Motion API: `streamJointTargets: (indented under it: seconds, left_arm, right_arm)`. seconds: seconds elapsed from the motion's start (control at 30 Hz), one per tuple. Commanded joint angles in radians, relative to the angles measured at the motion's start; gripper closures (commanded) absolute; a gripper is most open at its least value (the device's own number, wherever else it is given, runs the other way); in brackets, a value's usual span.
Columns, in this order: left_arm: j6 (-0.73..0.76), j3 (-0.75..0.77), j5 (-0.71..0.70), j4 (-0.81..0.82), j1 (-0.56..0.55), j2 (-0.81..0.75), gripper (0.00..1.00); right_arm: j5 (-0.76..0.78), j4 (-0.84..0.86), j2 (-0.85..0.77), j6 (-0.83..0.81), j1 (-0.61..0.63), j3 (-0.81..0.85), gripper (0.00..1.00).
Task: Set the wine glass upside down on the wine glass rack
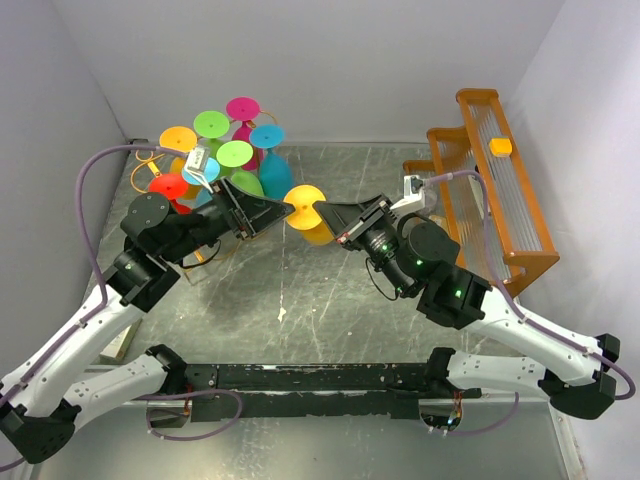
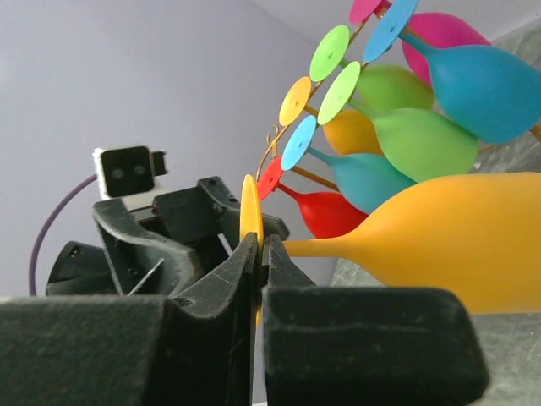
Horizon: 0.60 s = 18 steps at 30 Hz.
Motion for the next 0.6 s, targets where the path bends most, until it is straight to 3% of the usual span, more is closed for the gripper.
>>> streamJointTargets:
  seconds: [0.0, 0.27, 0.5, 0.57]
  left_arm:
    - [-0.101, 0.002, 0.035, -0.003, 0.003, 0.021, 0.32]
    - [-0.142, -0.011, 0.069, 0.039, 0.002, 0.022, 0.55]
    - [-0.214, -0.039, 0.098, 0.083, 0.002, 0.032, 0.65]
    - [-0.229, -0.046, 0.113, 0.106, 0.002, 0.04, 0.77]
  right_arm:
    - [-0.029, 0.062, -0.01, -0.027, -0.002, -0.003, 1.0]
    - [-0.041, 0.058, 0.009, -0.027, -0.002, -0.004, 1.0]
    - [-0.045, 0.063, 0.019, -0.046, -0.004, -0.006, 1.0]
    - [-0.046, 0.068, 0.023, -0.045, -0.002, -0.012, 1.0]
